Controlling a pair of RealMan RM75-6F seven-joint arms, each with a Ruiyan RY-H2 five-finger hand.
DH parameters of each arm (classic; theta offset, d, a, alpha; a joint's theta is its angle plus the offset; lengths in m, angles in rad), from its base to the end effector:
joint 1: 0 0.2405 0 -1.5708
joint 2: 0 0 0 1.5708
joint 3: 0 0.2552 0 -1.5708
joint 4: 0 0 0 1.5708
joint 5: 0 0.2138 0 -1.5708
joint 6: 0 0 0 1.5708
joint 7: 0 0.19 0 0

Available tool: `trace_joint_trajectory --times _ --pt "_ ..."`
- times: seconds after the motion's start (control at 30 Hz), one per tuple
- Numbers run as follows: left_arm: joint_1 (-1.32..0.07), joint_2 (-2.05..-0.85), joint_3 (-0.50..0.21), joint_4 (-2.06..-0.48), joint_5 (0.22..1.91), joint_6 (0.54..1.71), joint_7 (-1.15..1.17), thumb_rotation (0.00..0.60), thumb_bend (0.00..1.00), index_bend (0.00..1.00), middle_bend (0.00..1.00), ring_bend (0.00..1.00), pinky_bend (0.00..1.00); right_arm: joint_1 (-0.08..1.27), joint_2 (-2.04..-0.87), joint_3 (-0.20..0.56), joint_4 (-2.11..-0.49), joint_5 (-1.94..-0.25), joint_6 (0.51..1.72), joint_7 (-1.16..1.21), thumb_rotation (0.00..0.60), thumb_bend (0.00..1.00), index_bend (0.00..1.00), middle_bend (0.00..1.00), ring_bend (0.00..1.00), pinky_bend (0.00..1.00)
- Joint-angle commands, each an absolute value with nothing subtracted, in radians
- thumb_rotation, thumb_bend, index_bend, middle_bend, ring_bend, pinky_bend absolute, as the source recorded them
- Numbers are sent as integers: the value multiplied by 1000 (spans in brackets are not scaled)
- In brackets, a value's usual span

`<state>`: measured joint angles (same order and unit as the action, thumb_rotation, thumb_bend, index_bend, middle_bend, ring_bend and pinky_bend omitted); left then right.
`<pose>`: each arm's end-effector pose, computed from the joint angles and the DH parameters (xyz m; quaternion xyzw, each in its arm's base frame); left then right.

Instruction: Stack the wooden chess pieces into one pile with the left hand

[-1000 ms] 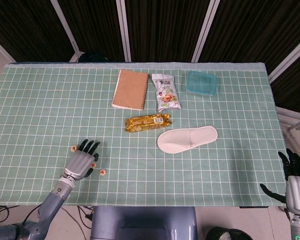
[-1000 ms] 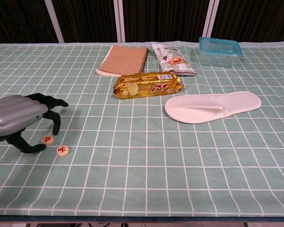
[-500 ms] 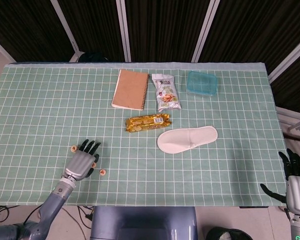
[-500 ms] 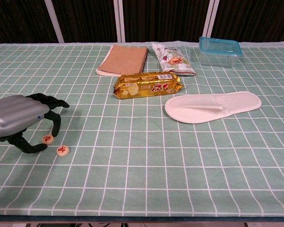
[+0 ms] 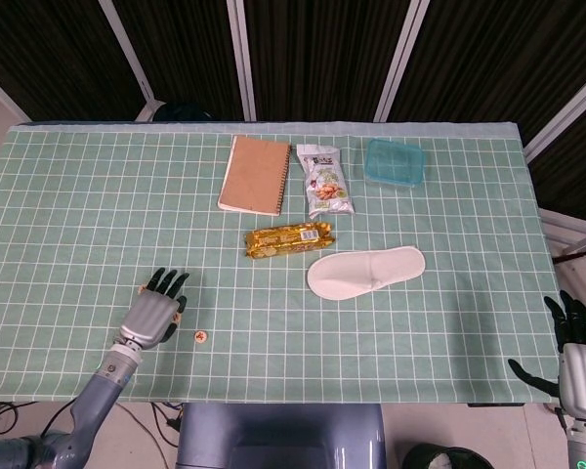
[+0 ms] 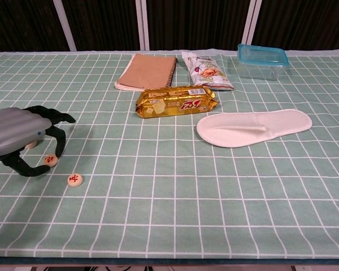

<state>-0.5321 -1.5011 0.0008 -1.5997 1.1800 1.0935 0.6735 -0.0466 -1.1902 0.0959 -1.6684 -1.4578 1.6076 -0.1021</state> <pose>-0.2063 0.3022 -0.0401 -0.7938 -0.3046 -0.2470 0.4648 -0.3175 -0.1931 0.1604 0.5166 -0.3945 0.3920 0.6510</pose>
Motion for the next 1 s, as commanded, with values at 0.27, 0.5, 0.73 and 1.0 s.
trace_joint_trajectory --times 0.27,0.5,0.73,1.0 --pt "-528 -1450 -24 -1642 1186 1126 656 600 317 506 66 0 0 -47 -1190 96 -1667 -1459 1608 -101 600 204 94 31 0 0" --pt "-520 -1411 -40 -1620 1162 1128 617 600 317 506 66 0 0 -47 -1191 96 -1668 -1459 1608 -103 600 204 94 31 0 0" --pt "-515 -1399 -48 -1576 1144 1118 579 600 317 506 66 0 0 -46 -1193 95 -1667 -1461 1609 -108 600 205 94 31 0 0" --pt "-508 -1407 -55 -1513 1120 1108 551 600 317 506 66 0 0 -46 -1193 95 -1667 -1459 1607 -108 600 205 94 31 0 0"
